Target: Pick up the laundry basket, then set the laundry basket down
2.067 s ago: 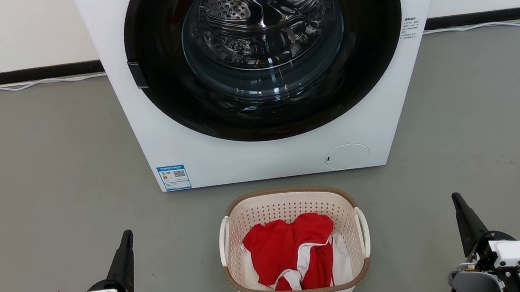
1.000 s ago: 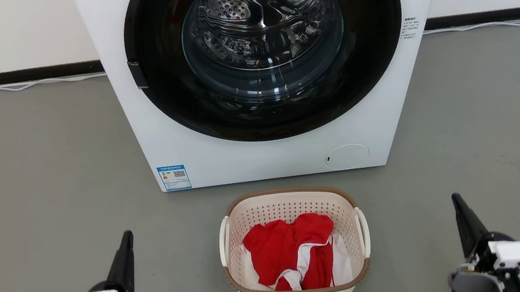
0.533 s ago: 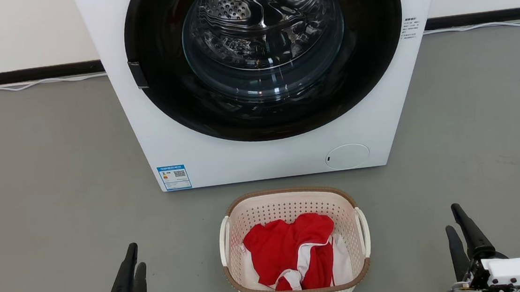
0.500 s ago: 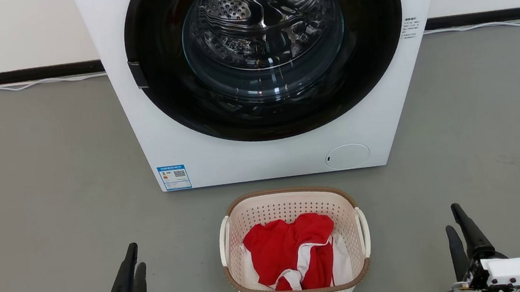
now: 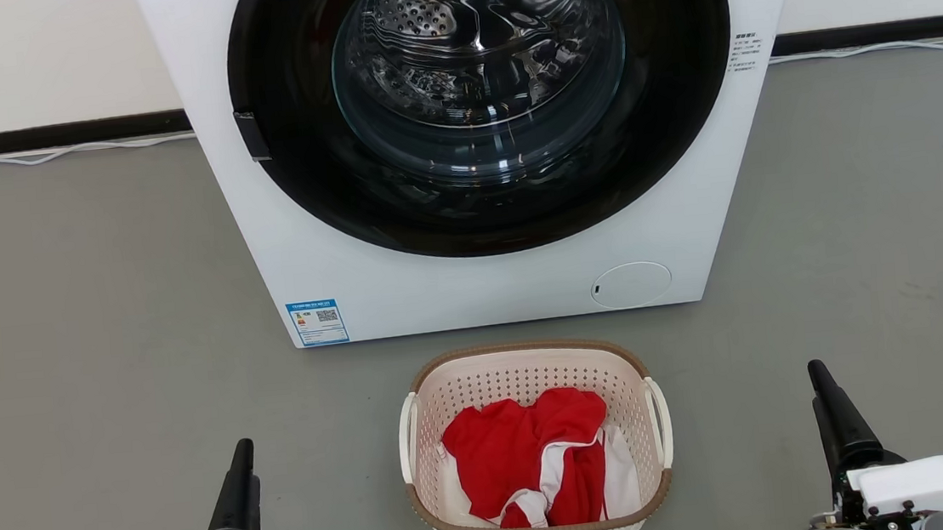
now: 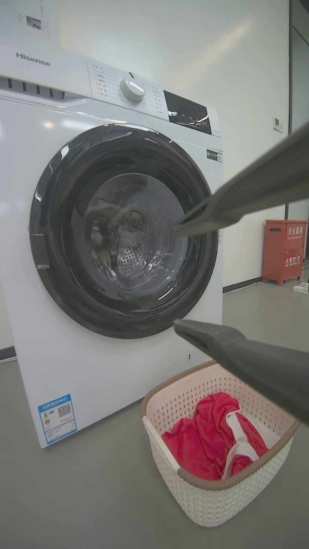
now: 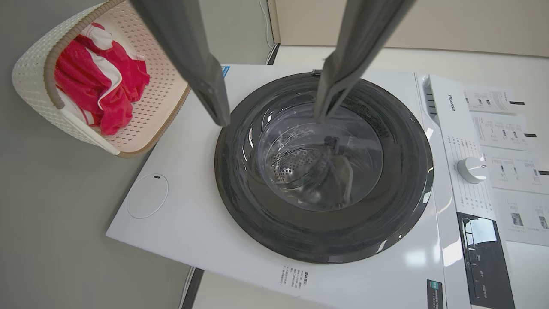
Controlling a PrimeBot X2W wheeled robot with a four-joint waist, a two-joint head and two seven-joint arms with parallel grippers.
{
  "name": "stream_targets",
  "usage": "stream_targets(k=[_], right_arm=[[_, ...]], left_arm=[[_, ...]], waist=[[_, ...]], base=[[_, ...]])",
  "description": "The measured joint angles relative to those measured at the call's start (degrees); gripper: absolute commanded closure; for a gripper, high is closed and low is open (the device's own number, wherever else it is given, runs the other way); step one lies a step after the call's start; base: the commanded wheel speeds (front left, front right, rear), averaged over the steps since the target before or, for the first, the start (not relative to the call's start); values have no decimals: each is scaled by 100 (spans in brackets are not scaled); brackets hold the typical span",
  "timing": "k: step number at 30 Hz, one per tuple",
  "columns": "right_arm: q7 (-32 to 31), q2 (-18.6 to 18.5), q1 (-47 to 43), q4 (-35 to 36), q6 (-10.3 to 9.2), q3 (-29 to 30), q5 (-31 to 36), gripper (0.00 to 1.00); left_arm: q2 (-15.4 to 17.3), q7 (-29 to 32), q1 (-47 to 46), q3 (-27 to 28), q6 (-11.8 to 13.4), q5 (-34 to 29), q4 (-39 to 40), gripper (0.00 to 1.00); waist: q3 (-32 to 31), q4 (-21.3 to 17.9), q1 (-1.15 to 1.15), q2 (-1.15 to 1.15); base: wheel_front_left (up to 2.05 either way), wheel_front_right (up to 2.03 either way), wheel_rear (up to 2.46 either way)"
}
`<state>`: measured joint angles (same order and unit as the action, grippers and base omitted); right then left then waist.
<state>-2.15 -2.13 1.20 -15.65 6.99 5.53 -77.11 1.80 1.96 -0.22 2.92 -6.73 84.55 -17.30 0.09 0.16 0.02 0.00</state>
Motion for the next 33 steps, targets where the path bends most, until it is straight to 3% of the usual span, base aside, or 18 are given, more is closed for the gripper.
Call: stream_targets(k=[33], right_arm=[[531, -116, -1, 108, 4, -347, 2746, 0]], left_arm=[[13, -559, 79, -186, 126, -2563, 168, 0]], waist=[[-58, 14, -1, 0]], base=[[0, 0, 0]])
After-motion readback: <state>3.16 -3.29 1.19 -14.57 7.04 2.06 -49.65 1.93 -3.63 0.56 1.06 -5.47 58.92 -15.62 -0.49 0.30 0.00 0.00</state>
